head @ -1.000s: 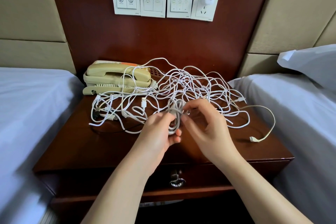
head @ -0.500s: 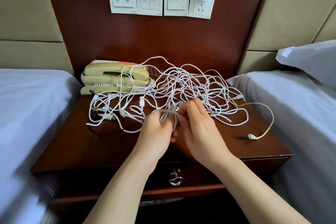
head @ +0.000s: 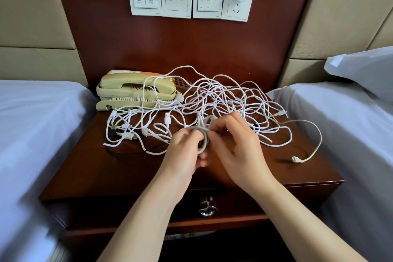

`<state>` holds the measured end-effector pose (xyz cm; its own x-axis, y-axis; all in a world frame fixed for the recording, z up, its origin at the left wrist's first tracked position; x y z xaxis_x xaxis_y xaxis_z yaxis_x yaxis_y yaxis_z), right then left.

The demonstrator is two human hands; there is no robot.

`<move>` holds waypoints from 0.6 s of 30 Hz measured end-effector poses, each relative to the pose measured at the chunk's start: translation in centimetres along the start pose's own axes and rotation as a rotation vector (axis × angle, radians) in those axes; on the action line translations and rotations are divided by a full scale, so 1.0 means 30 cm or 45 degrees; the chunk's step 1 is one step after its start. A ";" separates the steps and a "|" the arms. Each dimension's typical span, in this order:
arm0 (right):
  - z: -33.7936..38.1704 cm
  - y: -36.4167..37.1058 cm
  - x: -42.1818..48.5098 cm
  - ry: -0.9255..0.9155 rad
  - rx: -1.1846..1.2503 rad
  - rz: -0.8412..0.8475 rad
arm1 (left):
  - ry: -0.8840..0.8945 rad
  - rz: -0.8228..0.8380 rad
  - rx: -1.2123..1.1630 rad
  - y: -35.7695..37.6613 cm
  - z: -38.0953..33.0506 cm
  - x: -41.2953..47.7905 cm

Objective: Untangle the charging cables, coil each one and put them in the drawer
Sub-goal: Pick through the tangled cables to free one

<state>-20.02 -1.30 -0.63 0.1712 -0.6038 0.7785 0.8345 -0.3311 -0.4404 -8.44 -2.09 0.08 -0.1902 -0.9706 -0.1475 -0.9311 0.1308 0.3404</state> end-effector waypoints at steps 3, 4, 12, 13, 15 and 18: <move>0.010 -0.016 0.007 0.044 0.210 0.003 | -0.028 0.070 -0.066 -0.002 -0.027 -0.022; 0.011 -0.020 0.007 0.074 0.296 0.011 | -0.039 0.081 -0.076 -0.003 -0.034 -0.027; -0.002 -0.033 0.017 0.106 0.411 -0.028 | -0.074 0.195 -0.156 -0.003 -0.045 -0.033; -0.001 -0.032 0.016 0.129 0.464 -0.035 | -0.074 0.204 -0.166 -0.005 -0.044 -0.036; -0.003 -0.030 0.014 0.160 0.533 -0.046 | -0.076 0.214 -0.190 -0.007 -0.041 -0.039; -0.010 -0.028 0.010 0.179 0.502 -0.066 | -0.086 0.221 -0.214 -0.006 -0.034 -0.036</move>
<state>-20.83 -1.42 -0.17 0.0732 -0.6958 0.7145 0.9813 -0.0776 -0.1761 -7.76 -1.27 1.12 -0.3682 -0.9202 -0.1331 -0.8192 0.2533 0.5145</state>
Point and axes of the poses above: each hand's wrist, its own x-axis towards the middle knuckle, its own y-axis out of the palm, z = x × y, the point moved 1 cm from there along x, towards the middle knuckle, and after that the axes turned 7 degrees about -y, right-handed, at the moved point
